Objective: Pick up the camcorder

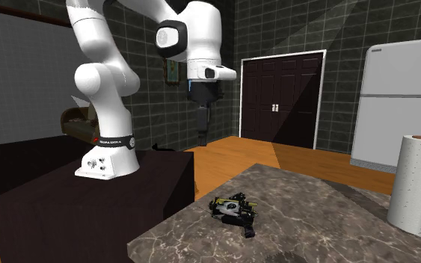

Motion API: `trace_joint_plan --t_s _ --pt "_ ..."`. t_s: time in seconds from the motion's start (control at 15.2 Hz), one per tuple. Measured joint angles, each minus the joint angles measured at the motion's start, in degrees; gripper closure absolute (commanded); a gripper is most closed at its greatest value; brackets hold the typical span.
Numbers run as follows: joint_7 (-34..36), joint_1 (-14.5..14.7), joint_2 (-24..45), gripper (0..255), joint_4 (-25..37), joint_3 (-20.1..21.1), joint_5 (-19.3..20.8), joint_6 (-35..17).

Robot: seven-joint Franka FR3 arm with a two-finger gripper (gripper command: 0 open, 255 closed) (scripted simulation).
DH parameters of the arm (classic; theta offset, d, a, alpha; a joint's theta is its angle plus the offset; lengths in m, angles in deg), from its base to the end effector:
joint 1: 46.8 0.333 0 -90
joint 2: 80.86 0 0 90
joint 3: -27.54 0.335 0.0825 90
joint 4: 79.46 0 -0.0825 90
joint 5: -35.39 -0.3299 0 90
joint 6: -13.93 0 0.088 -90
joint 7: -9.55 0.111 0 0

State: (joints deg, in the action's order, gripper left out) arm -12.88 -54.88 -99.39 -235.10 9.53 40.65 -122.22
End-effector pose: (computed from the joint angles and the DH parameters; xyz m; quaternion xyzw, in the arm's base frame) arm 0.3086 -0.1511 0.3735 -0.9997 -0.0101 0.0057 0.0221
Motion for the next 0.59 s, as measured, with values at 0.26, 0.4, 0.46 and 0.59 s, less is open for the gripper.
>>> trace_joint_plan --t_s 0.26,0.4,0.46,0.59 --pt "-4.88 0.83 9.92 0 1.95 -3.14 -3.82 -8.65" --pt "-8.63 1.09 14.91 0 2.75 -4.46 -7.21 -12.94" --pt "-10.59 1.34 17.58 0 3.50 -4.67 -9.55 -14.86" --pt "-16.67 0.57 23.60 0 5.59 -4.86 -15.61 -18.49"
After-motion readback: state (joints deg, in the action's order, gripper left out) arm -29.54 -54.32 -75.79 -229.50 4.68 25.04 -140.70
